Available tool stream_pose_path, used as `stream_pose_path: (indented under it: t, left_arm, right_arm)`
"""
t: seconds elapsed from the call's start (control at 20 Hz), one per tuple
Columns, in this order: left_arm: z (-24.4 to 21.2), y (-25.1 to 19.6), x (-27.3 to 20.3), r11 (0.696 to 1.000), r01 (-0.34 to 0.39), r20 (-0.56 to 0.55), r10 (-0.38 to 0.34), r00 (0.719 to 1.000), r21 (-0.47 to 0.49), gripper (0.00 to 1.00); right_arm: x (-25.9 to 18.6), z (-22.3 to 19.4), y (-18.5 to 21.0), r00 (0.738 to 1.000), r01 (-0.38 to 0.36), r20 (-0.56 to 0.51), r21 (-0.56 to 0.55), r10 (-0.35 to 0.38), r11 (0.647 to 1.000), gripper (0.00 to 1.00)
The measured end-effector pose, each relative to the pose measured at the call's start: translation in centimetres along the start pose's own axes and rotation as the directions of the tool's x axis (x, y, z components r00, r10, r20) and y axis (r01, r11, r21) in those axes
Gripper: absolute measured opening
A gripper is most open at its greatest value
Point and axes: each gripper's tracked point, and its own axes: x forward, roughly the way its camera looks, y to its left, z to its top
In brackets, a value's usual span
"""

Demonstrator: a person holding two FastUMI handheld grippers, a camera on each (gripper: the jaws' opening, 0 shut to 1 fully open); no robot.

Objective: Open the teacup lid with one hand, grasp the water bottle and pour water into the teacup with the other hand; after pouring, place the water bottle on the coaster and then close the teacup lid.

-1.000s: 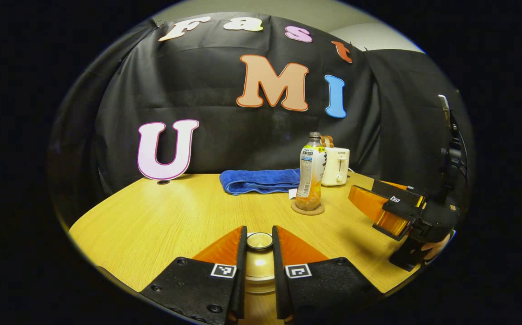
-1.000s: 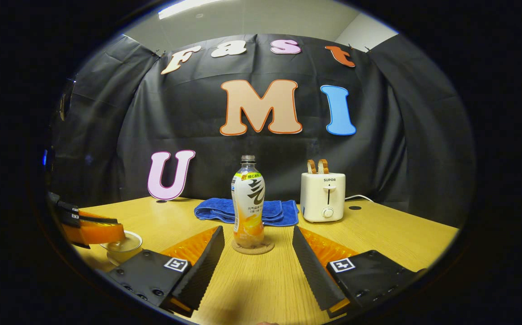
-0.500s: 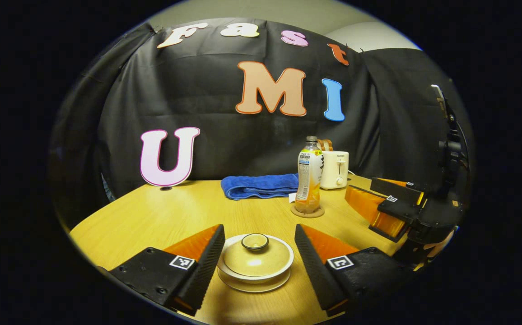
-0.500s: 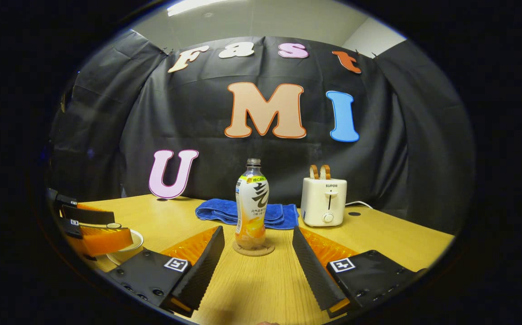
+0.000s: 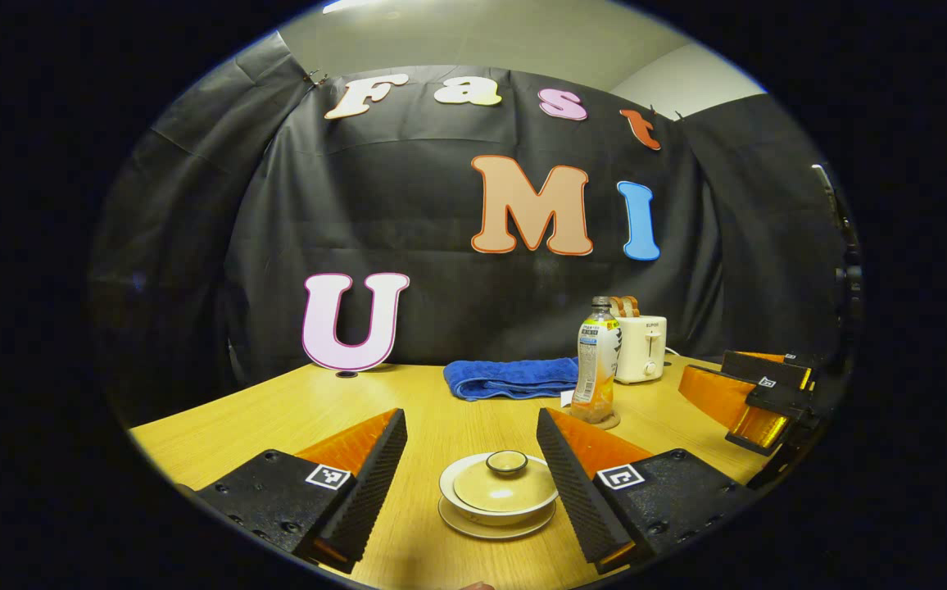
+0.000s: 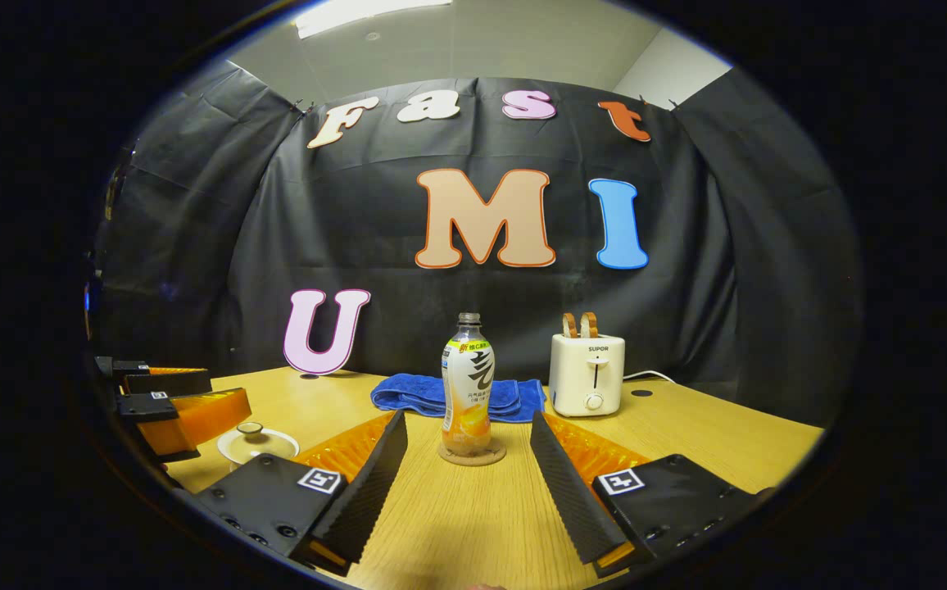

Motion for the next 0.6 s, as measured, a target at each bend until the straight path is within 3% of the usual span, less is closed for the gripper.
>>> stream_pose_path:
  t: [0.4, 0.45, 0.6]
  left_arm:
    - [0.3, 0.7, -2.0, 1.000, -0.028, 0.019, 0.028, 0.999, -0.004, 0.93]
    - [0.4, 0.9, -2.2, 0.999, -0.032, 0.022, 0.032, 0.999, -0.005, 0.93]
    - [0.6, 1.1, -2.5, 0.999, -0.038, 0.032, 0.038, 0.999, -0.012, 0.93]
  right_arm:
    - [-3.1, -1.1, -0.2, 0.999, 0.022, -0.025, 0.023, -0.021, 0.999, 0.94]
    - [-3.4, -1.1, -0.3, 0.999, 0.027, -0.024, 0.026, -0.026, 0.999, 0.99]
    - [-3.8, -0.6, -0.2, 0.999, 0.031, -0.018, 0.033, -0.030, 0.999, 0.94]
